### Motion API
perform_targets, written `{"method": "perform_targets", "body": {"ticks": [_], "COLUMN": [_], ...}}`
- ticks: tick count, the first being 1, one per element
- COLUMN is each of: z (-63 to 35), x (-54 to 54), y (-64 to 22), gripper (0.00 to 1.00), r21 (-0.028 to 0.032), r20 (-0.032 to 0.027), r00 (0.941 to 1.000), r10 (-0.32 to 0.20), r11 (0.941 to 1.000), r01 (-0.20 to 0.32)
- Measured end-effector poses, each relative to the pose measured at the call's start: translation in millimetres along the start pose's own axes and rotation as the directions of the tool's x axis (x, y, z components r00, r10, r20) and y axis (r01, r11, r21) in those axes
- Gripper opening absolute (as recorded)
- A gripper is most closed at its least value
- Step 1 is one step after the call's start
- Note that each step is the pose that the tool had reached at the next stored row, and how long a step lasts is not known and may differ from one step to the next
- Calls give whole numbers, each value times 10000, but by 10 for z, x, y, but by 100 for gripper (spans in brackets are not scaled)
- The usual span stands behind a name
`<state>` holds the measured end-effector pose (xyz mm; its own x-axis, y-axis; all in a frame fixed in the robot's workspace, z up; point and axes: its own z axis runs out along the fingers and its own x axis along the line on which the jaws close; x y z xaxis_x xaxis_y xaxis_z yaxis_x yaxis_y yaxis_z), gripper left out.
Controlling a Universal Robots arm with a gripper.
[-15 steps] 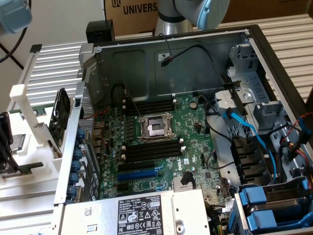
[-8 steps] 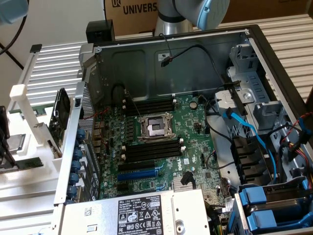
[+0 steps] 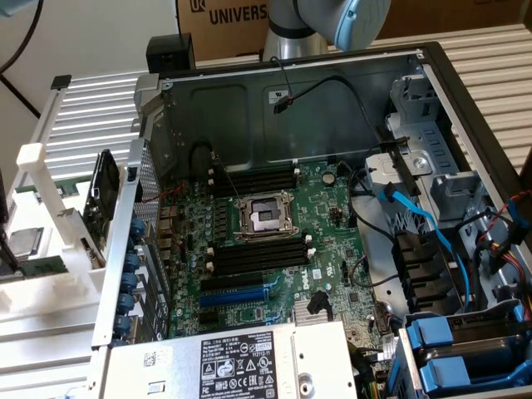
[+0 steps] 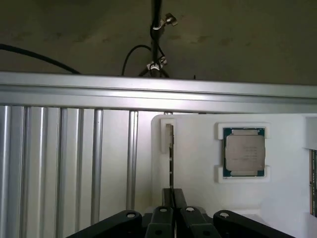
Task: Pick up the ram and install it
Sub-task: 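Pick up the ram and move it above insertion slot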
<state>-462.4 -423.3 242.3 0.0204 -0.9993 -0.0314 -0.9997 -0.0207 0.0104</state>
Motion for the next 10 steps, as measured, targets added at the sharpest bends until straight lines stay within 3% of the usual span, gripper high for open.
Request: {"method": "perform_targets", "body": {"ticks": [3, 10], "z": [-179, -473], "x": [-6, -15], "y": [4, 9], "gripper": [12, 12], "r21": [3, 7], "r20": [1, 3], "r00": [10000, 9998], "r10": [64, 223], "r11": [10000, 9998], "r01": [-64, -223]}}
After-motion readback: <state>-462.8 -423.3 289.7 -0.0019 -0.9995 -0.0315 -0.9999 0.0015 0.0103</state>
